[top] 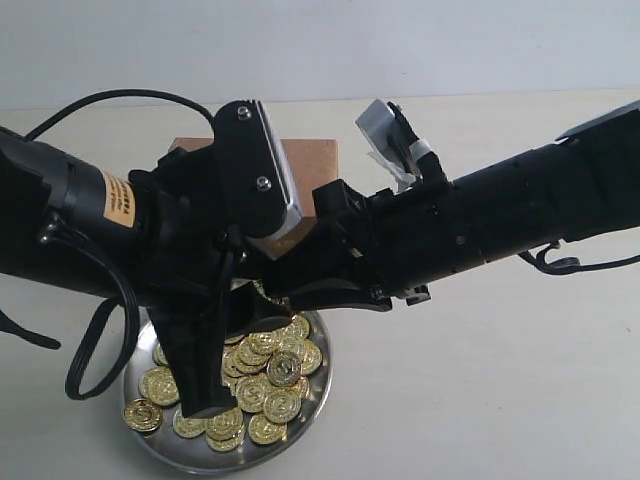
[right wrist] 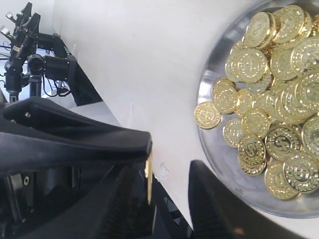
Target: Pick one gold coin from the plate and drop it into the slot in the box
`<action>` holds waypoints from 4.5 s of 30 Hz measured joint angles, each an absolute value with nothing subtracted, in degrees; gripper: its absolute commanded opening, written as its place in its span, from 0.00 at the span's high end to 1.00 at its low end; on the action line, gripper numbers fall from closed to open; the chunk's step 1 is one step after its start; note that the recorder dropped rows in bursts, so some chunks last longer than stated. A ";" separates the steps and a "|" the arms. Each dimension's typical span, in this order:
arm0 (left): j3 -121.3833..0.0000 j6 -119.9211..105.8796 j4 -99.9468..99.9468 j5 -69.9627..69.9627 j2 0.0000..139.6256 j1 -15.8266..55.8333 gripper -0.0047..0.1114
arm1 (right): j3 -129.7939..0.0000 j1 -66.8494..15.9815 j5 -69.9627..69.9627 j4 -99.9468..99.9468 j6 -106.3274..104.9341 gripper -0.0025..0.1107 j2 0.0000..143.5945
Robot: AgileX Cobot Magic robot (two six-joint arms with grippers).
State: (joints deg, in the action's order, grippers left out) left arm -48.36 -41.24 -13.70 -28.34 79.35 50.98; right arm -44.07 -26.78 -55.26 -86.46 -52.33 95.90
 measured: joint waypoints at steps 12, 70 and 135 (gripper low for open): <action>-48.36 -48.25 -20.84 -26.42 79.35 50.98 0.65 | -44.07 -27.23 -56.00 -86.97 -53.23 0.79 95.90; -42.01 -8.98 6.84 -56.94 39.90 40.00 0.72 | -117.09 -33.13 -59.43 -28.00 -45.10 0.98 126.85; -41.78 -9.09 6.84 -56.50 39.76 40.00 0.75 | -118.61 -34.08 -60.89 -21.02 -44.04 0.84 130.04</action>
